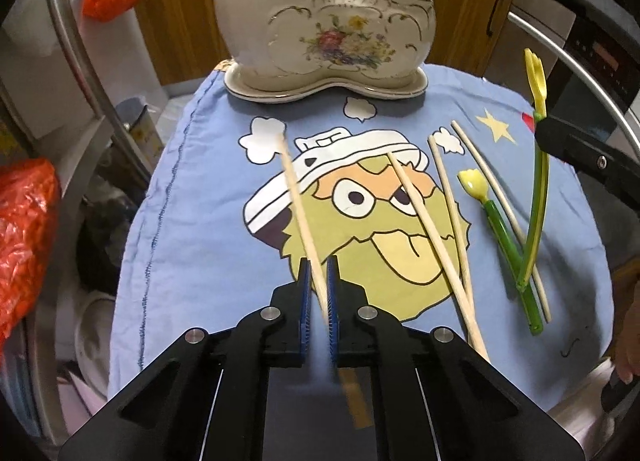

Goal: Organize utensils
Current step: 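Grasp the yellow plastic spoon with the right tool while the left tool grasps a wooden chopstick, then lift the yellow spoon and chopstick and carry both over the ceramic holder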

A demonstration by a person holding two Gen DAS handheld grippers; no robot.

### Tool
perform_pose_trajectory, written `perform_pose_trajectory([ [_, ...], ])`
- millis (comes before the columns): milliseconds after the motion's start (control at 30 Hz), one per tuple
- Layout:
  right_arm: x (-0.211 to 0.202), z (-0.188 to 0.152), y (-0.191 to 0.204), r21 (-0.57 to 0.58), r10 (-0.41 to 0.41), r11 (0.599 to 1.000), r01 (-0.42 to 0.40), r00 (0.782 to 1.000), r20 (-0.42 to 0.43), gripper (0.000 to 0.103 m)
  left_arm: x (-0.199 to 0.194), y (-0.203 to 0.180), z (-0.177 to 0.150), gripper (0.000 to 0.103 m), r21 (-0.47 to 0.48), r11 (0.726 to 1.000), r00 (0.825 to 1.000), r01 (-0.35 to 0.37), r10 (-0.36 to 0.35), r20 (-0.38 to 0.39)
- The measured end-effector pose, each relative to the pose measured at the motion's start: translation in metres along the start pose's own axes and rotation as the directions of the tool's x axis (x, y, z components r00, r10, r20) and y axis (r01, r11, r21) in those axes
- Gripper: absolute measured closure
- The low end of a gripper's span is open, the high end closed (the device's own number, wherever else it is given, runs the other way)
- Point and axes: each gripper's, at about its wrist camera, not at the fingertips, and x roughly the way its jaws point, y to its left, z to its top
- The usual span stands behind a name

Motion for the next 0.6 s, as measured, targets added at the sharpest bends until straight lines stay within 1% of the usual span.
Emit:
perform_pose_trajectory([
  [67,0.0,0.0,0.001,0.001,-0.004,1.0,0.004,1.0,0.002,0.093,-0.006,0.002,0.0,0.097,0.004,1.0,1.0,0.014,-0.014,0.021],
  [200,-0.002,0.001,0.001,0.008,0.001,1.0,-0.001,1.0,0.021,0.093,-0.018,0.0,-0.001,0.097,0.032,0.999,0.998,0.019,-0.021,0.063],
  [333,0.003,0.001,0.001,0.012,-0.01,1.0,0.01,1.0,0.019,0.093,-0.027,0.005,0.001,0.097,0.04,0.998,0.994,0.049,-0.053,0.093],
  [467,0.009,0.003,0.003,0.009,-0.017,1.0,0.017,1.0,0.01,0.093,-0.041,0.013,0.004,0.097,0.05,0.995,0.986,0.081,-0.087,0.139],
  [600,0.01,0.007,0.007,0.004,-0.017,1.0,0.017,1.0,0.023,0.093,-0.059,0.025,0.01,0.097,0.067,0.992,0.973,0.105,-0.117,0.198],
])
